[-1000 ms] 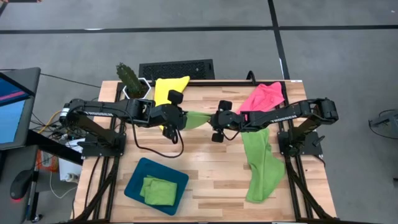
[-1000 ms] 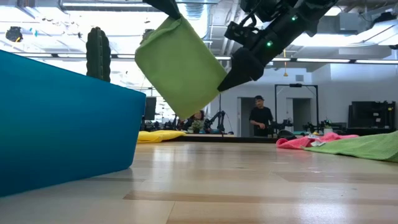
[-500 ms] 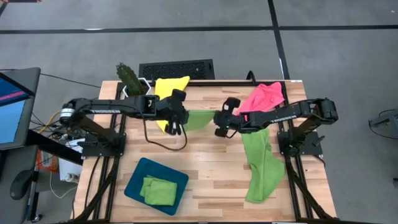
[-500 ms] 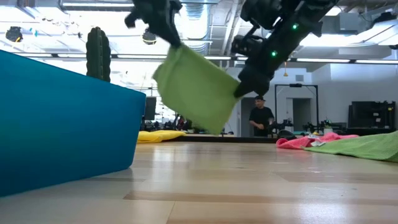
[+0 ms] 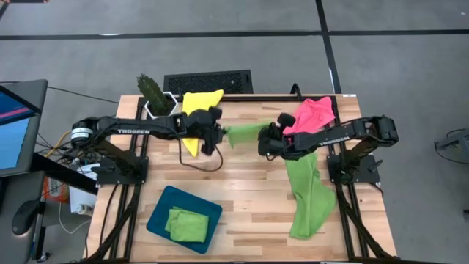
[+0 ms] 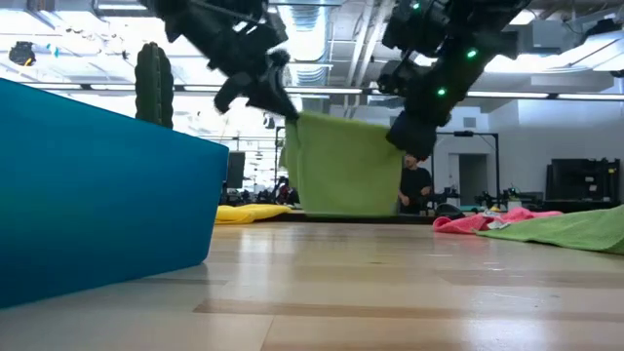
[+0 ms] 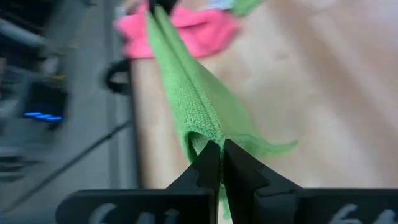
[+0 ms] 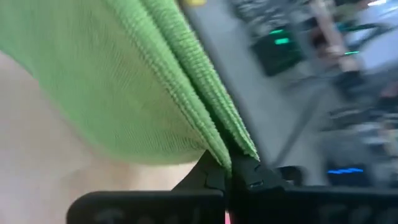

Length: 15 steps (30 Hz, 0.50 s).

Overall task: Fold microfiber towels
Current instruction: Fold the top green microfiber

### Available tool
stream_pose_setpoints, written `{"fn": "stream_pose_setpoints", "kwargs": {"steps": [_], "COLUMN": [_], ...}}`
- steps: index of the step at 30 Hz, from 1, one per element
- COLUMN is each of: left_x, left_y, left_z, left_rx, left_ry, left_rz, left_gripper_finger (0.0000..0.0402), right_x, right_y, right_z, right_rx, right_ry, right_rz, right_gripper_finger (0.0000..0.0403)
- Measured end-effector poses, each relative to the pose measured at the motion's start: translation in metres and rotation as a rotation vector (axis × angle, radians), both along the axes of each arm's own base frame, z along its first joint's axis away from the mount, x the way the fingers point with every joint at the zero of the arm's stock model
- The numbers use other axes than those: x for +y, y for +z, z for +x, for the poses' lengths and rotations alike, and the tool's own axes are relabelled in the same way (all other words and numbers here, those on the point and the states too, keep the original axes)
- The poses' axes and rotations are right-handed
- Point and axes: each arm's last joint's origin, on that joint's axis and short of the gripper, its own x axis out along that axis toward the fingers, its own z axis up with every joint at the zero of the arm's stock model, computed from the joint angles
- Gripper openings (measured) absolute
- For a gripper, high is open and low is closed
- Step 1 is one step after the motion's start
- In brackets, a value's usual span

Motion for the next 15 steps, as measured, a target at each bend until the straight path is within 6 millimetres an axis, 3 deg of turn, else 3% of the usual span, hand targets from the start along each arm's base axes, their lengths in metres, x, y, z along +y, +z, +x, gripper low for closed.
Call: {"fn": "stream_pose_setpoints", "kwargs": {"steps": [5, 9, 12, 15], "left_x": [-0.038, -0.063, -0.064, -0.052], "left_y": [-0.037, -0.039, -0.031, -0.019], "left_z": [-0.008, -0.007, -0.003, 0.002], "left_rx": [0.049, 0.043, 0.017, -0.042], "left_ry": [-0.064, -0.112, -0.045, 0.051], "left_rz": [-0.078, -0.062, 0.071, 0.238], "left_gripper_finger": [0.0, 0.0, 0.0, 0.0], "right_x": [0.043, 0.073, 0.075, 0.063], "right_y": [-0.005, -0.005, -0.001, 0.003], "right_z": [-0.002, -0.007, -0.009, -0.008], "right_rx": [-0.011, 0.005, -0.014, -0.043], "right_ry": [0.14, 0.239, 0.195, 0.088], "right_rz": [0.137, 0.108, -0.035, -0.196], "right_gripper_finger": [0.0012, 0.0016, 0.0013, 0.0011]}}
